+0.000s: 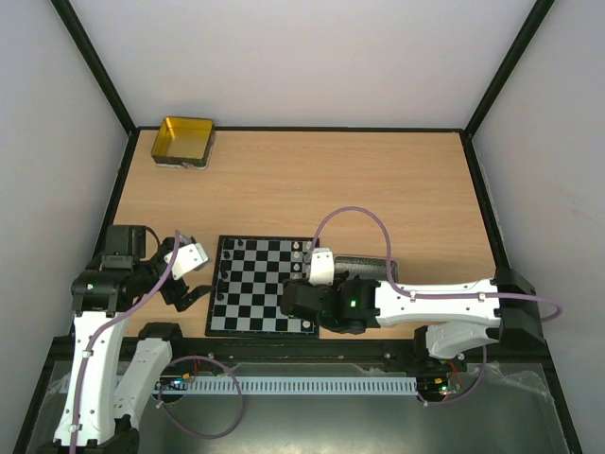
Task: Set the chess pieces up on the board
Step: Move the chessboard to the center of the board.
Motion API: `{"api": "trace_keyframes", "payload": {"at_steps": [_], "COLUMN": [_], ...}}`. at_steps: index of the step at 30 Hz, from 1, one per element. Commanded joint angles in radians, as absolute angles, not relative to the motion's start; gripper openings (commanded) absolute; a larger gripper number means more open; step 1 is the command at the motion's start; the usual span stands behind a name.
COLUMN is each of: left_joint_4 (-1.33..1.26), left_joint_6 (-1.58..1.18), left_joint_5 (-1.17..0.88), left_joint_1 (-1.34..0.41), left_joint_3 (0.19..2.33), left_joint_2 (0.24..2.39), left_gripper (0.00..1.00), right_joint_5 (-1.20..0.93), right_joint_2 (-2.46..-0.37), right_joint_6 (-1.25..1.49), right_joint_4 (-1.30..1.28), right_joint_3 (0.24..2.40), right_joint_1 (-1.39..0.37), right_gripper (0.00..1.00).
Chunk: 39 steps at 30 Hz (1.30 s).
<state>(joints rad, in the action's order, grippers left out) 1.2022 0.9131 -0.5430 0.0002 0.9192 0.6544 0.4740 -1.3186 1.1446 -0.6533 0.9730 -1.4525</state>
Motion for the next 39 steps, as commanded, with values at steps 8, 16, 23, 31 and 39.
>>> {"api": "trace_keyframes", "payload": {"at_steps": [8,16,23,31,39], "left_joint_4": [1.222,1.158,1.155,1.241,1.287], "left_joint_6": [0.906,0.877,0.882,1.067,1.325], "left_joint_5": [-0.551,-0.460,-0.454,-0.458,-0.504], "left_joint_1": [0.000,0.000,0.003,0.128,0.455], "left_joint_3": [0.934,0.890,0.874,0.889,0.934], "left_joint_2": [0.645,0.629,0.701,0.891,1.248], "left_gripper": [0.99,0.86,0.46,0.24,0.02], "right_joint_5": [0.518,0.454,0.411,0.384,0.371], "right_joint_2": [-1.333,-1.182,-1.101,-1.204,-1.291], "right_joint_6": [1.222,1.281,1.272,1.242,1.248], "right_joint_4": [-0.660,-0.580,-0.583,-0.656,-0.649], "right_joint_3": [0.948,0.794,0.729,0.772,0.799], "right_joint_1": [-1.457,-1.444,-1.391,-1.406,-1.464], "right_gripper": [0.97,0.97,0.81,0.62,0.16]}}
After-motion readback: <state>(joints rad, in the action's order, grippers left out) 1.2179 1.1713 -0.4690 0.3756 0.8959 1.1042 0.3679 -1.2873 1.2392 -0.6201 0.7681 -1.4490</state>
